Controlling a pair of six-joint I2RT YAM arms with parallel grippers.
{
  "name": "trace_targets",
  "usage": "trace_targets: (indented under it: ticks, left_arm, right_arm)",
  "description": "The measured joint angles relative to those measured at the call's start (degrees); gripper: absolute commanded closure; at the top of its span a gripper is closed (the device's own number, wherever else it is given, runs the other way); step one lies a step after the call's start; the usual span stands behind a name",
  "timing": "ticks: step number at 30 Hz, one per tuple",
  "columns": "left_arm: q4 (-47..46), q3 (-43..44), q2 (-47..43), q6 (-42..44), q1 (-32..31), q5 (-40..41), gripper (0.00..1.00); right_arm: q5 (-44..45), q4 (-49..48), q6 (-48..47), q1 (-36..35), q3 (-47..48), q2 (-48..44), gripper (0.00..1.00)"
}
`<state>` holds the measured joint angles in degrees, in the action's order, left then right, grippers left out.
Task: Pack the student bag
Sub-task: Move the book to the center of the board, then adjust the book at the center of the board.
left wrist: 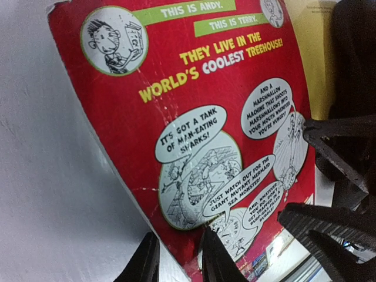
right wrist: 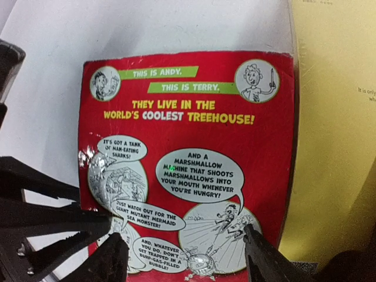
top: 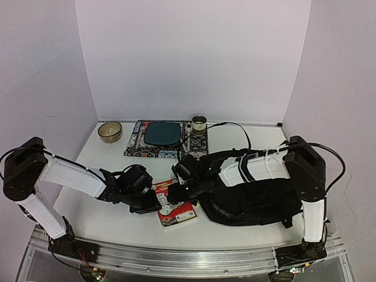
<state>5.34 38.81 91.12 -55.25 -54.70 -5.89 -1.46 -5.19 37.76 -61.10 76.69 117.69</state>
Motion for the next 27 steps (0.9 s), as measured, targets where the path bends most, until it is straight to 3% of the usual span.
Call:
trace_targets:
  ticks: [13,20,27]
  left_arm:
    - [3.83,-1.34,-3.05,-3.65,-4.24,0.07,0.75]
    - [8.95,-0.44,-4.09,-3.85,-4.38,1.22,0.59]
    - [14.28,1.26,-4.63,-4.61,-4.39,4.9,0.52]
  right_arm:
    - [1.11,0.29,0.56,-0.35,-9.98,-7.06,0.34]
    - [-0.45,0.52,0.91,-0.35,-10.84,-7.67,0.36]
    - [-3.94,1.15,1.27,-0.97,-10.58,-6.95,0.39]
